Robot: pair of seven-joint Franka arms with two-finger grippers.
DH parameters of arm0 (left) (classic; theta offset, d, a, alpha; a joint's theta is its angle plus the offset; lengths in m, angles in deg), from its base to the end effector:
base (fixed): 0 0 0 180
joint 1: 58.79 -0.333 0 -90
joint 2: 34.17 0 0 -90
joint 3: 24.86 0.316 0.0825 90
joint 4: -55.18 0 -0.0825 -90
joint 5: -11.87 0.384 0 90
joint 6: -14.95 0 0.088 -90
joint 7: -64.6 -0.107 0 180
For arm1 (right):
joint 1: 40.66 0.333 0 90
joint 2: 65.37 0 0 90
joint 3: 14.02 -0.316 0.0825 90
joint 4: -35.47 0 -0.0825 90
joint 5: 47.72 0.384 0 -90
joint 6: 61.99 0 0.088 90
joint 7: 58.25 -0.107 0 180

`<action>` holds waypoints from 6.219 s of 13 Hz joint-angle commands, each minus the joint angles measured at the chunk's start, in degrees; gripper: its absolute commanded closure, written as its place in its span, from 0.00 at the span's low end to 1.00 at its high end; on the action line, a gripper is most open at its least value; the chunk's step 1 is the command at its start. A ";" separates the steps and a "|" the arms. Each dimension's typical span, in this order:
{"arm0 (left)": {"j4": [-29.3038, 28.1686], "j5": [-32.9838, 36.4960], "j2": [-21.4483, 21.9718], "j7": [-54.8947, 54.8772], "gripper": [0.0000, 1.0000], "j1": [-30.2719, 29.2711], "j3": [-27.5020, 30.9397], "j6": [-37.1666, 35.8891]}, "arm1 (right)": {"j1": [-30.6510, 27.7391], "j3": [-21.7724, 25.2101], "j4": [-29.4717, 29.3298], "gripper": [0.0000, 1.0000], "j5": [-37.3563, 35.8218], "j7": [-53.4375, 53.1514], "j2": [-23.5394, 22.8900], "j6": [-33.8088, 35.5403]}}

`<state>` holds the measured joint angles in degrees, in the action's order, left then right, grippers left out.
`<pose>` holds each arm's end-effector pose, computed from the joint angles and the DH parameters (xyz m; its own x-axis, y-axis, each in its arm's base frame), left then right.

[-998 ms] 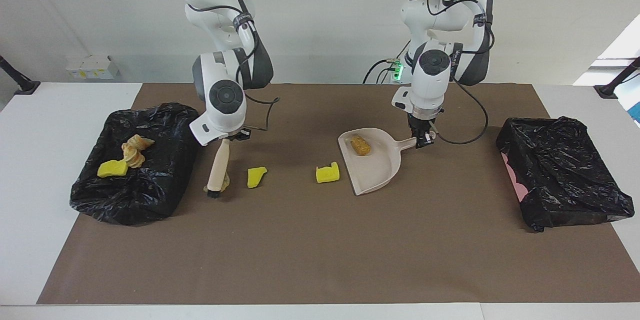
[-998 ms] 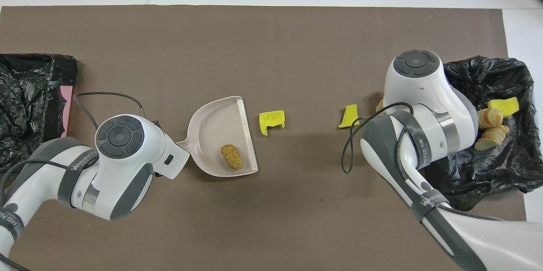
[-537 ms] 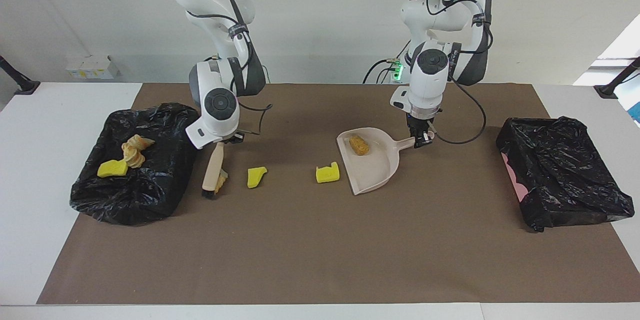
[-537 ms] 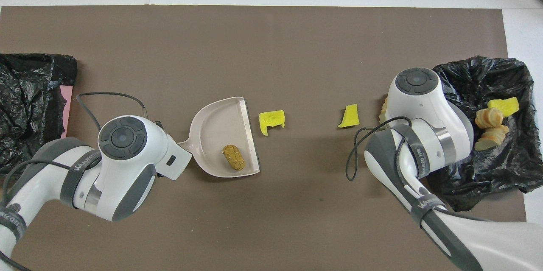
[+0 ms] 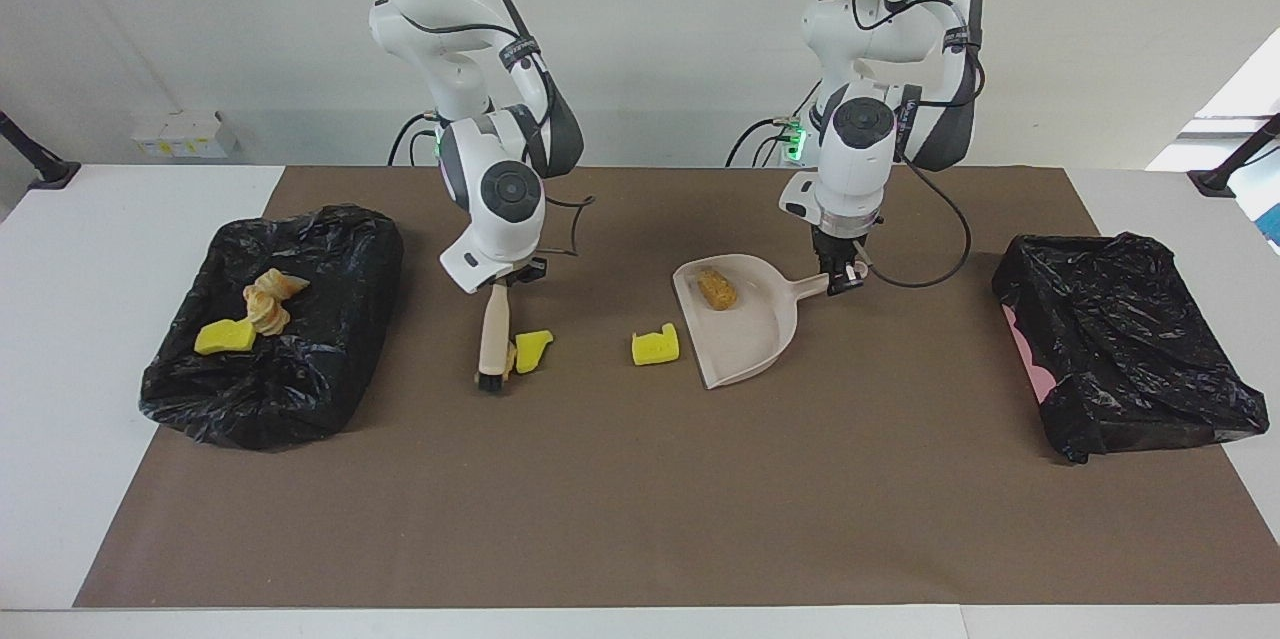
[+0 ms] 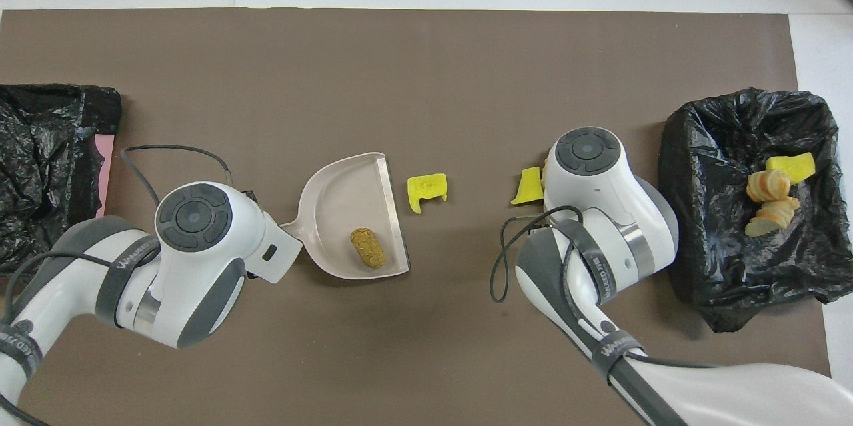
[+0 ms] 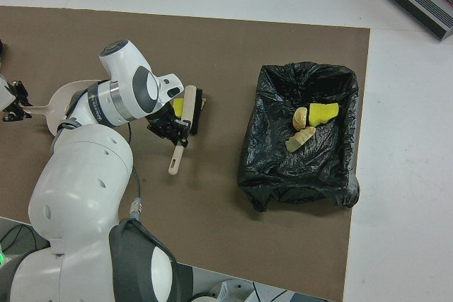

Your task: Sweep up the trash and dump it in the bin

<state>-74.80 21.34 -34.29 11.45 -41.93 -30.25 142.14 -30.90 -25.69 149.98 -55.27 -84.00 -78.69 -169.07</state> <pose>0.4766 -0.1893 0.3536 0.1515 -0.9792 -0.1348 -0.9884 -0.1488 -0.0297 0.5182 0.1899 0.3225 0.9562 -0.0410 -0.2899 0.0199 -0.9788 0.2041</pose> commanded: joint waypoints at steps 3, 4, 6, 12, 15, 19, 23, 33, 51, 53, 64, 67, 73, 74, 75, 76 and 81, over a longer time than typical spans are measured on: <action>-0.98 0.38 1.26 0.94 1.00 0.72 0.55 0.51 | 5.53 -0.55 -3.15 1.00 7.62 0.96 -3.37 -3.47; -0.98 0.38 1.26 0.94 1.00 0.72 0.55 0.42 | 6.75 -0.63 -3.16 1.00 9.21 0.96 -3.37 -4.70; -0.98 0.38 1.26 0.94 1.00 0.72 0.64 0.51 | 10.35 -0.81 -4.99 1.00 12.29 0.96 -4.24 -5.07; -0.98 0.38 1.26 0.77 1.00 0.37 0.64 0.77 | 19.14 -0.81 -9.39 1.00 22.13 0.96 -8.47 -10.42; -0.98 0.38 1.26 0.77 1.00 0.37 0.64 0.95 | 20.39 -2.29 -9.31 1.00 25.91 3.76 -7.25 -10.69; -1.07 0.38 1.00 -0.02 1.00 -0.16 0.64 2.44 | 19.69 -3.27 -9.31 1.00 27.86 5.35 -4.96 -10.43; -0.89 0.38 0.82 -1.07 1.00 -0.51 0.73 3.14 | 15.39 -2.92 -9.40 1.00 26.81 4.66 -2.85 -5.26; 4.19 -1.72 2.13 -15.03 1.00 -9.20 0.90 0.52 | 11.51 -2.83 -7.73 1.00 18.28 -2.28 4.27 5.31; 40.76 12.56 -10.08 -44.50 1.00 -47.00 3.19 -11.73 | 26.19 -3.27 -7.55 1.00 17.75 -19.08 -6.54 -5.51; 40.77 20.99 -11.04 -43.88 1.00 -47.09 3.19 -6.90 | 26.19 -3.27 -7.73 1.00 17.57 -17.85 -6.54 -5.42; 39.36 50.02 -10.17 -34.74 1.00 -44.11 3.54 -6.35 | 22.59 -2.83 -14.13 0.00 14.25 -15.40 -4.87 -0.25; 39.27 54.50 -9.46 -33.78 1.00 -39.90 3.54 -11.07 | 17.33 -2.92 -16.16 0.00 12.30 -9.62 -2.07 2.92; 37.43 57.25 -5.78 -31.66 1.00 -35.59 2.93 -15.31 | 4.85 -2.74 -19.31 0.00 6.25 10.16 2.78 9.16; 37.16 56.20 -5.68 -31.49 1.00 -34.36 2.93 -16.53 | 3.35 -2.66 -20.81 0.00 4.93 12.45 2.69 9.95; 37.16 52.54 -5.68 -30.36 1.00 -32.69 2.84 -18.72 | 1.16 -2.66 -21.60 0.00 4.05 13.96 2.78 10.05; 37.16 46.50 -5.68 -28.17 1.00 -31.55 2.93 -20.74 | -0.86 -2.66 -22.83 0.00 3.95 15.19 2.78 10.14; 30.33 19.81 -2.09 -8.08 1.00 -25.15 2.93 -26.12 | -10.88 -2.48 -27.40 0.00 2.98 21.26 3.92 14.09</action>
<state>-39.10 44.96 -40.18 -6.21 -71.92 -28.10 117.26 -38.53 -27.43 124.64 -51.34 -64.77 -75.44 -157.31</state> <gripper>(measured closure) 0.683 0.000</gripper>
